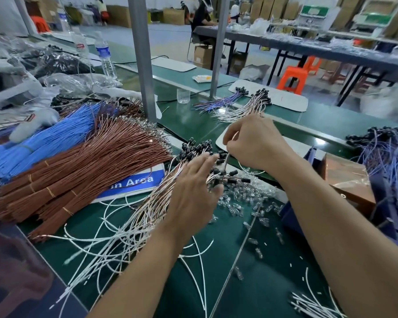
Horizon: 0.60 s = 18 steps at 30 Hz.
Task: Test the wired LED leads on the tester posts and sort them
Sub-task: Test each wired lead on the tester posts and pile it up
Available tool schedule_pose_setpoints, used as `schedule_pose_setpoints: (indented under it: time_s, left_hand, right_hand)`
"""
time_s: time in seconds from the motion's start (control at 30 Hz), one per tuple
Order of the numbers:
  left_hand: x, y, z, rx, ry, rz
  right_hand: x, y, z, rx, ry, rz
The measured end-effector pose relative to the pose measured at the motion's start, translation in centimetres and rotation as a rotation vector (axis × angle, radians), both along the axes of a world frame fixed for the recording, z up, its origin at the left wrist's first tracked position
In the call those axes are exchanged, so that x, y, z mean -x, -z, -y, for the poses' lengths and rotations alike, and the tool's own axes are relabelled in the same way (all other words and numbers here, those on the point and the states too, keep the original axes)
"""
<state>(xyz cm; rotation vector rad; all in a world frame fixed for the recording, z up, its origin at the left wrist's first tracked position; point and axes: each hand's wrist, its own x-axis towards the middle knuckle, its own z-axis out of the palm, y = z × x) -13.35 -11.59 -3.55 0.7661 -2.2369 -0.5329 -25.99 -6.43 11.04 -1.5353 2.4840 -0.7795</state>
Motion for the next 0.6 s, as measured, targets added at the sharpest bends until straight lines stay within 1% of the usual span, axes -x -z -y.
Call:
schedule_pose_setpoints:
  time_s: [0.07, 0.13, 0.23, 0.3, 0.43, 0.6]
  left_hand:
    - [2.0, 0.1, 0.3, -0.099, 0.065, 0.013]
    - [2.9, 1.0, 1.2, -0.152, 0.108, 0.036]
    - [2.7, 3.2, 2.7, -0.243, 0.034, 0.121]
    - [2.3, 4.0, 3.4, -0.239, -0.045, 0.169]
    - [2.4, 4.1, 3.6, -0.249, -0.076, 0.153]
    - [1.9, 3.5, 3.7, -0.351, -0.047, 0.074]
  right_hand:
    - [-0.3, 0.1, 0.0, 0.009, -0.028, 0.06]
    - [0.0, -0.2, -0.3, 0.031, -0.026, 0.098]
    - [1.3, -1.5, -1.6, 0.116, 0.052, 0.128]
    - [2.3, -2.8, -2.7, 0.221, 0.105, 0.189]
    - [3.3, -5.4, -5.3, 0.447, 0.168, 0.26]
    - [3.7, -6.3, -10.0, 0.613, 0.162, 0.34]
